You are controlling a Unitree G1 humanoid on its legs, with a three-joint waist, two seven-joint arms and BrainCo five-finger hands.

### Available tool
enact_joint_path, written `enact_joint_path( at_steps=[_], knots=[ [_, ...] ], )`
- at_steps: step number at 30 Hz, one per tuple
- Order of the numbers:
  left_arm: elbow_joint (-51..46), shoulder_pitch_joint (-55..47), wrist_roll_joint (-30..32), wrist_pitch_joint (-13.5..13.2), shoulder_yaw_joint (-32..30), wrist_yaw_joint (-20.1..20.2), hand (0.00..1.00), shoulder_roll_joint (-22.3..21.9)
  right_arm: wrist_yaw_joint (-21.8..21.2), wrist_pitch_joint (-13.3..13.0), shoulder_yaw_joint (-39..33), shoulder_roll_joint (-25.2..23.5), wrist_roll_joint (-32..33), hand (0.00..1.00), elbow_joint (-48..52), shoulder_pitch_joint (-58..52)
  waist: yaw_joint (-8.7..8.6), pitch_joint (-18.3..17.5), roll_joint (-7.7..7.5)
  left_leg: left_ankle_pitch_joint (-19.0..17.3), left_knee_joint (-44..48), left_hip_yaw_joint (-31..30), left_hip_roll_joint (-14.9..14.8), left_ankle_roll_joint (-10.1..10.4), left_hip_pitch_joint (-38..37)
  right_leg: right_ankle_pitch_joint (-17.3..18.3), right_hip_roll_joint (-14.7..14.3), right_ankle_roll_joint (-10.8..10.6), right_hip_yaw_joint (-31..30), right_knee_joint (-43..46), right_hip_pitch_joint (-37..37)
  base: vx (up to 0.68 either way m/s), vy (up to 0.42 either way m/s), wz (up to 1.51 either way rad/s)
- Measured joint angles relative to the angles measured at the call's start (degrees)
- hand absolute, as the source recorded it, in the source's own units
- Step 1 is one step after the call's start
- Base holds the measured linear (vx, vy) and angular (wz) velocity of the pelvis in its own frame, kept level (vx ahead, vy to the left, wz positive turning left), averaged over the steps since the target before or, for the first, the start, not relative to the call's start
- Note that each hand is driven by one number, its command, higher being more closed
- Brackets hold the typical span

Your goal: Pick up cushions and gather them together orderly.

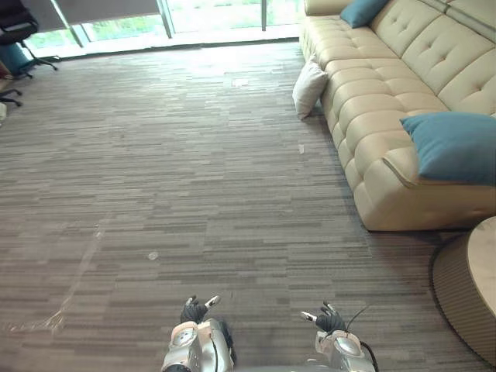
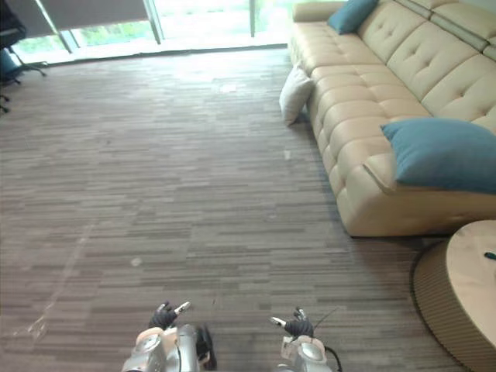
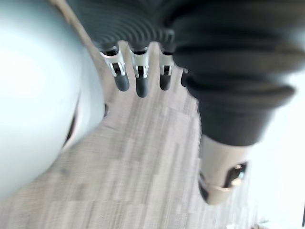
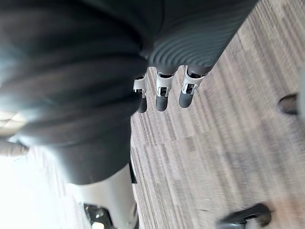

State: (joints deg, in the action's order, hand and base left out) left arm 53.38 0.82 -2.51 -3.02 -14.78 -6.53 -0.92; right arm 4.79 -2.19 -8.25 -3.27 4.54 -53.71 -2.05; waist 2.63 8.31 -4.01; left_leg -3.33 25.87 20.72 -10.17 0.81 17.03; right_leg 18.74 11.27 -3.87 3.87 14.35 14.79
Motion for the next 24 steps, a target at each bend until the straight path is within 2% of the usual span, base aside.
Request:
enact_joint_path(
  at_steps=[1,2,3,4,5,6,7,8,9,11,12,14,15,16,17,18,19,20,21,22,23,24],
  knots=[
    [-0.1,0.1,0.0,-0.1,-0.5,0.0,0.00,0.2,-0.1,0.1,0.0,-0.2,-0.1,0.00,0.0,-0.2,0.40,0.1,-0.20,-1.3,5.4,0.1,-1.1,-0.8,1.4,-3.1,-0.1,-0.8,-2.1,1.0,-0.1,0.86,0.418,-0.02],
    [0.0,0.8,0.1,-0.1,-1.1,0.1,0.00,0.6,-0.1,0.1,-0.7,-0.7,-0.1,0.00,-0.2,-0.2,1.33,0.3,-0.41,-3.6,10.7,0.4,-0.3,-1.7,3.1,-6.4,0.6,-1.8,-3.7,5.1,0.0,0.58,0.368,-0.17],
    [0.7,0.3,0.0,0.1,-0.9,0.1,0.00,0.2,0.0,0.0,-1.6,0.1,-0.1,0.00,0.2,-1.6,1.10,-0.6,-0.97,-5.4,3.6,0.6,2.7,-3.2,-1.5,-8.7,1.9,-3.9,-5.1,15.4,-3.3,0.57,0.351,-0.11],
    [1.4,-0.2,0.0,0.2,-0.3,0.1,0.00,0.4,0.0,-0.1,-1.8,0.8,-0.1,0.00,0.2,-1.9,0.82,-0.7,-1.04,-9.1,1.4,0.8,4.3,-0.8,-5.0,-12.4,3.2,-4.9,-6.2,25.2,-6.9,0.57,0.267,0.23],
    [2.5,0.5,0.1,0.7,0.7,0.1,0.00,1.3,-0.1,-0.1,-1.7,1.0,-0.1,0.00,0.2,-2.0,-0.25,-0.4,-1.87,-11.5,0.6,0.3,7.1,-1.8,-8.0,-17.5,4.5,-6.0,-8.1,38.7,-13.2,0.60,0.182,0.29],
    [3.4,1.0,0.0,1.2,1.1,0.1,0.00,1.1,-0.4,0.1,-1.8,1.4,-0.1,0.00,1.0,-2.5,-0.34,0.0,-1.40,-13.4,-0.2,0.2,7.8,-2.1,-11.8,-15.6,4.1,-5.4,-7.9,47.8,-18.6,0.61,0.139,0.26],
    [3.7,0.7,0.0,1.4,1.7,0.1,0.00,1.0,-0.3,-0.2,-1.8,2.1,-0.1,0.00,1.5,-2.3,-0.47,0.7,-0.27,-14.3,-1.6,0.2,7.8,-2.0,-15.1,-13.3,3.3,-4.4,-6.8,51.4,-21.8,0.73,0.124,-0.09],
    [4.6,0.6,0.1,1.5,2.9,0.1,0.00,0.8,-0.4,-0.3,-1.8,3.2,-0.1,0.00,3.2,-2.6,-0.65,1.1,1.37,-15.1,-5.8,0.3,7.9,-1.7,-20.8,-9.6,1.7,-2.6,-3.7,53.2,-27.0,0.61,0.088,-0.05],
    [4.8,0.4,0.1,1.6,3.2,0.1,0.00,0.5,-0.4,-0.7,-1.8,3.5,-0.1,0.00,3.8,-2.7,-0.83,1.1,2.19,-15.2,-8.9,-0.1,7.9,-1.5,-24.2,-7.7,0.9,-2.2,-1.1,52.1,-30.5,0.73,0.078,0.13],
    [4.8,0.5,0.1,1.6,4.5,0.2,0.00,0.0,-0.5,-0.8,-3.0,3.6,-0.1,0.00,5.5,-2.4,-2.24,1.2,2.51,-15.6,-14.3,-1.9,7.8,-0.9,-29.7,-5.6,-0.2,-1.3,3.7,44.8,-37.5,0.57,-0.005,0.50],
    [5.0,0.7,0.1,1.6,5.1,0.3,0.00,-0.4,-0.4,-1.1,-3.2,3.7,-0.1,0.00,5.3,-2.4,-2.91,1.4,2.32,-15.8,-17.0,-2.8,7.6,-0.6,-32.9,-5.9,-0.5,0.0,5.9,35.8,-40.2,0.66,-0.108,0.65],
    [5.4,0.7,0.2,1.7,5.3,0.4,0.00,-1.4,-0.4,-1.3,-3.9,3.7,0.1,0.00,5.4,-2.6,-3.42,1.6,1.79,-16.7,-20.4,-4.1,7.8,-0.8,-38.8,-11.6,-1.6,1.3,6.8,17.7,-40.9,0.72,-0.174,0.64],
    [6.0,0.8,0.2,1.7,5.1,0.5,0.00,-2.0,-0.4,-1.3,-4.0,3.9,0.1,0.00,5.2,-2.6,-3.98,1.5,2.18,-17.4,-20.8,-5.7,7.2,-0.3,-41.3,-15.5,-2.5,5.9,6.5,19.0,-40.1,0.81,-0.208,0.36],
    [6.5,0.7,0.4,1.8,6.1,1.4,0.00,-2.0,-0.4,-1.1,-3.9,4.7,-0.2,0.00,4.6,-0.8,-3.23,1.4,3.94,-14.8,-19.4,-6.6,6.1,0.2,-41.4,-12.2,-2.4,6.5,7.3,22.6,-40.0,0.79,-0.218,0.31],
    [6.5,1.1,0.5,1.8,5.7,1.5,0.00,-2.3,-0.4,-1.1,-3.9,4.7,-0.3,0.00,4.4,-0.4,-3.57,1.6,3.99,-11.7,-16.3,-8.2,6.1,2.0,-41.0,-8.6,-1.7,7.1,7.0,25.7,-39.7,0.72,-0.235,0.13],
    [6.5,1.4,0.9,1.9,5.9,1.6,0.00,-2.6,-0.4,-0.7,-3.9,4.7,-0.3,0.00,4.5,-0.4,-3.65,1.7,4.62,-9.9,-13.1,-9.4,5.6,3.5,-40.5,-6.8,-1.4,7.6,7.5,27.1,-38.8,0.71,-0.256,0.27],
    [6.3,1.3,1.2,1.9,5.6,1.6,0.00,-2.6,-0.5,-0.4,-4.0,4.9,-1.0,0.00,4.7,-0.4,-3.65,1.7,5.54,-6.8,-3.1,-11.3,4.1,7.5,-37.0,-3.8,-1.7,7.7,8.2,26.8,-35.7,0.83,-0.282,0.15],
    [5.9,1.3,1.2,1.9,5.0,1.5,0.00,-2.6,-0.5,-0.1,-3.8,5.0,-1.3,0.00,5.1,-0.4,-3.73,2.2,6.50,-1.7,7.7,-13.5,2.4,12.8,-32.7,-2.5,-2.6,7.6,8.9,25.1,-32.5,0.67,-0.194,0.10],
    [5.5,1.1,1.2,1.9,4.6,1.7,0.00,-2.6,-0.6,-0.1,-3.6,5.1,-1.3,0.00,5.2,-0.3,-3.53,2.7,6.70,2.5,18.0,-14.6,0.7,15.5,-27.8,-2.0,-3.3,7.8,9.5,23.0,-29.7,0.48,-0.113,-0.06],
    [5.0,0.7,1.2,2.0,4.1,1.6,0.00,-2.3,-0.6,0.0,-3.2,5.0,-1.3,0.00,5.2,-0.2,-3.33,3.1,7.36,2.6,28.3,-14.0,-1.5,15.4,-22.7,-1.7,-4.7,8.0,9.6,20.3,-26.0,0.51,-0.045,-0.30],
    [3.3,0.3,1.2,1.9,2.7,1.6,0.00,-2.3,-0.5,0.1,-2.1,4.3,-1.3,0.00,4.9,0.2,-2.75,3.5,7.13,0.6,36.4,-10.4,-4.1,12.2,-17.8,-1.4,-5.9,8.3,9.0,16.4,-20.6,0.48,-0.023,-0.37],
    [2.6,-0.1,1.2,1.8,2.6,1.5,0.00,-2.2,-0.3,0.1,-1.4,3.6,-1.2,0.00,4.6,0.1,-2.41,3.7,6.41,-1.5,37.4,-7.4,-5.1,8.5,-14.2,-0.9,-6.0,8.4,8.5,13.0,-16.6,0.60,-0.002,-0.41]
  ],
)
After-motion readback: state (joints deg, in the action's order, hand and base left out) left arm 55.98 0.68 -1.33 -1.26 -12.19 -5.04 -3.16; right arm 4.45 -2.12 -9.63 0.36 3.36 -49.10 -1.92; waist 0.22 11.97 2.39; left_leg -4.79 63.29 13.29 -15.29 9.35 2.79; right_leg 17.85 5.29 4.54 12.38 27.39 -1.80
